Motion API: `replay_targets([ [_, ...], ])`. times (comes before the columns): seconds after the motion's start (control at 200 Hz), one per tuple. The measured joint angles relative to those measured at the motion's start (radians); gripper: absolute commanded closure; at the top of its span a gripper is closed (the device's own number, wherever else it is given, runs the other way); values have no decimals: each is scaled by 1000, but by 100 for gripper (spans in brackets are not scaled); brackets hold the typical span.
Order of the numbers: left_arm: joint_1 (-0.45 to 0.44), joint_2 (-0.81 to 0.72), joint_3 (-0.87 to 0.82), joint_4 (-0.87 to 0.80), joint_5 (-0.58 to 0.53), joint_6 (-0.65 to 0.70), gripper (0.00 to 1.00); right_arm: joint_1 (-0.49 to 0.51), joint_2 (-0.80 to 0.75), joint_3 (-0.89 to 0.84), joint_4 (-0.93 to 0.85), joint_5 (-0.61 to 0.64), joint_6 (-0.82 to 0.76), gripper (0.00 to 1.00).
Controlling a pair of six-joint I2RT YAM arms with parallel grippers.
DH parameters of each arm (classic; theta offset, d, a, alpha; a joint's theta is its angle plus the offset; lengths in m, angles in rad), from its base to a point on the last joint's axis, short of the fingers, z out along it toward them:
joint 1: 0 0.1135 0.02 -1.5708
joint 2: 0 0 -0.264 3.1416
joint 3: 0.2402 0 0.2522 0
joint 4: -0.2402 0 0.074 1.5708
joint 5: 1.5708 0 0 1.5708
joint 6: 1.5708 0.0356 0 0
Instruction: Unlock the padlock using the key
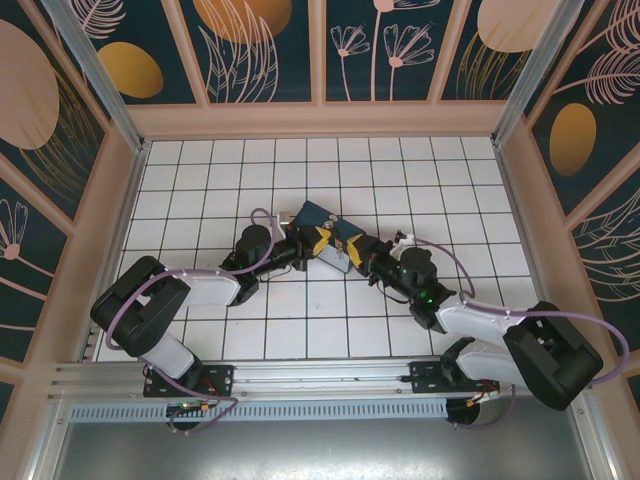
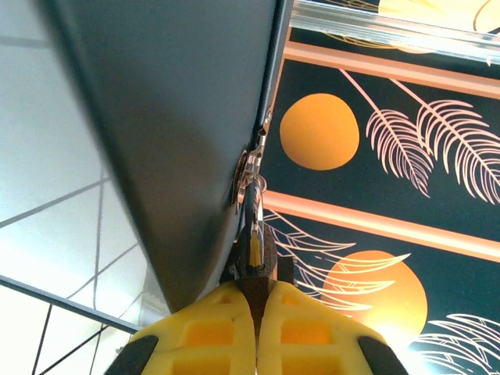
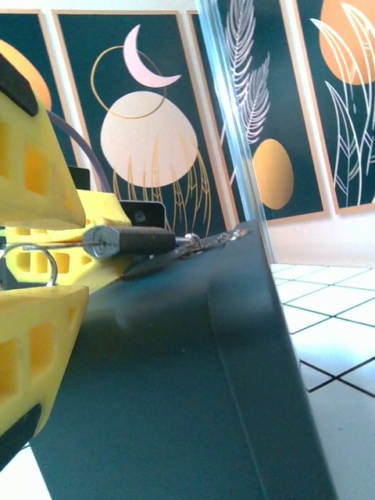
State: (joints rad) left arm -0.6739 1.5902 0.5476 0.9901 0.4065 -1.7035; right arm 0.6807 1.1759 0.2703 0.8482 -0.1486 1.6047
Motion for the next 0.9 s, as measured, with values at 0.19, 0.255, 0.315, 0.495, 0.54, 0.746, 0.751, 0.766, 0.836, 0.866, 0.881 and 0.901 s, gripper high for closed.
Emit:
replay_targets([
  [0.19, 0, 0, 0, -3, -2, 4, 100, 22, -8, 5, -26, 1, -13, 73],
  [0.255, 0, 0, 0, -4, -3, 6, 100, 34, -8, 7, -30, 1, -21, 75],
  [0.315, 0, 0, 0, -7, -3, 8, 100, 39, -7, 11, -31, 1, -26, 77],
  [0.495, 0, 0, 0, -8, -3, 16, 100, 42, 5, 34, -29, 1, -32, 79],
  [0.54, 0, 0, 0, -10, -4, 16, 100, 43, 7, 38, -29, 1, -32, 79],
  [0.746, 0, -2, 0, -24, -4, 20, 100, 49, 41, 39, -19, -2, -31, 82],
  [0.751, 0, -2, 0, -24, -4, 20, 100, 50, 42, 39, -19, -2, -31, 82],
  [0.766, 0, -2, 0, -24, -4, 20, 100, 51, 45, 39, -17, -2, -31, 82],
  [0.836, 0, -2, 0, -25, -4, 23, 100, 56, 54, 39, -14, -2, -30, 85],
  [0.866, 0, -2, 0, -26, -4, 23, 100, 57, 55, 39, -11, -2, -29, 86],
  [0.881, 0, -2, 0, -27, -4, 23, 100, 57, 56, 39, -8, -2, -28, 87],
  [0.901, 0, -2, 0, -27, -4, 23, 100, 57, 56, 39, -6, -2, -27, 88],
])
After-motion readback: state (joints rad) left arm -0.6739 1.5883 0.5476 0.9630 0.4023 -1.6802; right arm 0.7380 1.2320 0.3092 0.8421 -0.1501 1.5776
